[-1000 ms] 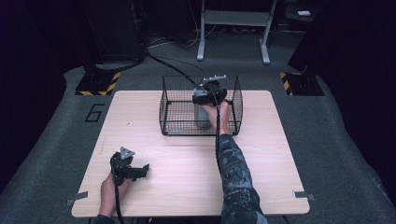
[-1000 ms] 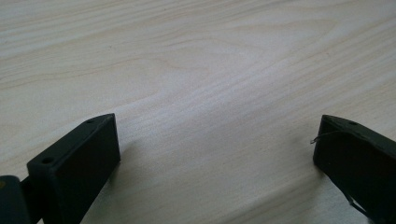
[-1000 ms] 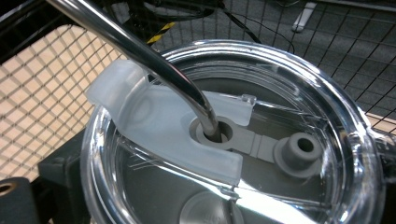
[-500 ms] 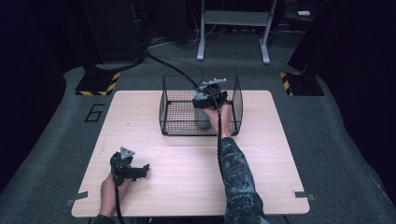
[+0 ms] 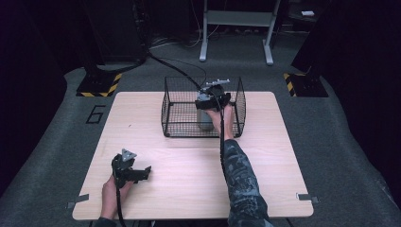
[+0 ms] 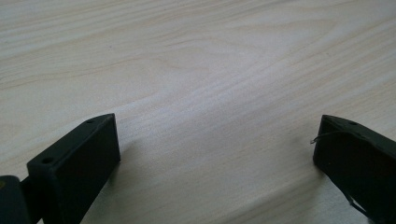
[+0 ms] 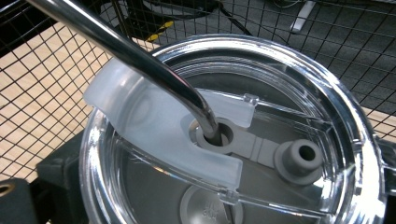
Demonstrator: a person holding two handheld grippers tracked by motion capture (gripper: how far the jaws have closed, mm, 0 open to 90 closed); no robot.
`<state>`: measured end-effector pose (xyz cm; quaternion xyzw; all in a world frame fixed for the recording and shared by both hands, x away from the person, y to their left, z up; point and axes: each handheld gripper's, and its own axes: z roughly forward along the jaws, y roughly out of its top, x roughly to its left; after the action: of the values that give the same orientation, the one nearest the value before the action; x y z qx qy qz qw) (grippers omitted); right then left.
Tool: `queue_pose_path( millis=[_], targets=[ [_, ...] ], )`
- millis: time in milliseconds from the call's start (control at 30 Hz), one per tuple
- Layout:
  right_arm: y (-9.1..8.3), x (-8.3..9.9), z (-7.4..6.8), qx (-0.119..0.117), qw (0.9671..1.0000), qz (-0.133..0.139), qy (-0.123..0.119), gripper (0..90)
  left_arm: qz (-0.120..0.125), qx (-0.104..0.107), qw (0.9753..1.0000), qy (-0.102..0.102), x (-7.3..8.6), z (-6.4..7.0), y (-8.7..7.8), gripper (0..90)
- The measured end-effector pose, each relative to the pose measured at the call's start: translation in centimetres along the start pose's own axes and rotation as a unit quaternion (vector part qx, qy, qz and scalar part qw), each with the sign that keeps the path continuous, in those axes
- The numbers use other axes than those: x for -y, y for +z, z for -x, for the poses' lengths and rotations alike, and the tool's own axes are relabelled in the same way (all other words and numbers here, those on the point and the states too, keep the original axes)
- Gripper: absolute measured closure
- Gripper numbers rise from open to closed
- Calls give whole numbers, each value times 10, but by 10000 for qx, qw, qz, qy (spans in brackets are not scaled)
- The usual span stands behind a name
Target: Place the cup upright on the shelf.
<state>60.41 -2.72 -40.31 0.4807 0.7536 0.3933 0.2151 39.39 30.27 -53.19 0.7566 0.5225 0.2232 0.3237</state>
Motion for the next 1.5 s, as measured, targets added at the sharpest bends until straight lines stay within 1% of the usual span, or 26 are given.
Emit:
queue_pose_path(
  millis=[33,67,100,167,200,267,300,367,467,500,533,600,633,733,800,833,867,900,933,1033,1133,1200,1267,1400,1467,1500],
  targets=[
    [0,-1,0,-2,10000,-10,-25,20,-7,2,10000,7,0,0,0,4],
    [-1,-2,-1,-17,10000,-84,14,13,-39,0,10000,73,0,-1,-1,4],
    [-2,-2,0,-38,10000,-65,0,2,-16,1,10000,15,0,0,0,4],
    [-3,-3,1,-66,10000,-63,32,0,-15,1,10000,16,0,0,0,4],
    [-4,-4,1,-130,9998,-127,93,0,-19,3,10000,20,0,0,0,4],
    [-6,-4,5,-178,9997,-150,68,0,-13,1,10000,15,0,0,0,4],
    [-7,-4,6,-227,9994,-197,166,0,-15,-7,10000,53,0,-1,0,4],
    [-9,-4,6,-224,9993,-222,194,0,-24,2,10000,30,0,0,0,4],
    [-15,-3,6,-252,9993,-237,129,0,-36,7,10000,36,0,-1,0,4],
    [-22,-3,6,-280,9994,-201,45,0,-30,6,10000,30,0,0,0,4],
    [-25,-4,5,-276,9994,-171,116,0,-30,5,10000,31,0,-1,0,4],
    [-28,-4,6,-298,9994,-128,103,0,-28,5,10000,29,0,0,0,4],
    [-37,-4,8,-305,9995,-75,56,0,-29,4,10000,28,0,0,0,4],
    [-49,-3,9,-324,9994,-29,96,0,-31,5,10000,30,0,0,0,4],
    [-57,-2,10,-373,9993,9,-7,0,-30,5,10000,28,0,0,0,4],
    [-61,-1,10,-374,9993,1,3,0,-29,5,10000,29,0,0,0,4],
    [-67,0,9,-399,9992,8,-86,0,12,0,10000,-24,0,0,0,4],
    [-72,1,8,-419,9991,-3,-119,0,11,0,10000,-22,0,0,0,4],
    [-75,1,8,-427,9989,8,-180,0,-30,6,10000,30,0,-1,0,4],
    [-88,5,5,-478,9984,-7,-296,0,-29,6,10000,29,0,0,0,4],
    [-103,12,2,-519,9976,14,-456,0,-28,5,10000,26,0,0,0,4],
    [-112,16,-1,-539,9973,25,-497,0,-26,4,10000,24,0,0,0,4],
    [-121,21,-1,-532,9964,36,-662,0,-27,4,10000,26,0,0,0,4],
    [-139,33,-1,-512,9962,116,-693,0,-38,-1,10000,85,0,-1,0,4],
    [-148,41,2,-456,9957,181,-784,0,-47,1,9999,94,0,-1,-1,4],
    [-151,43,2,-443,9962,208,-726,0,-42,1,10000,90,0,-1,-1,4]
  ],
)
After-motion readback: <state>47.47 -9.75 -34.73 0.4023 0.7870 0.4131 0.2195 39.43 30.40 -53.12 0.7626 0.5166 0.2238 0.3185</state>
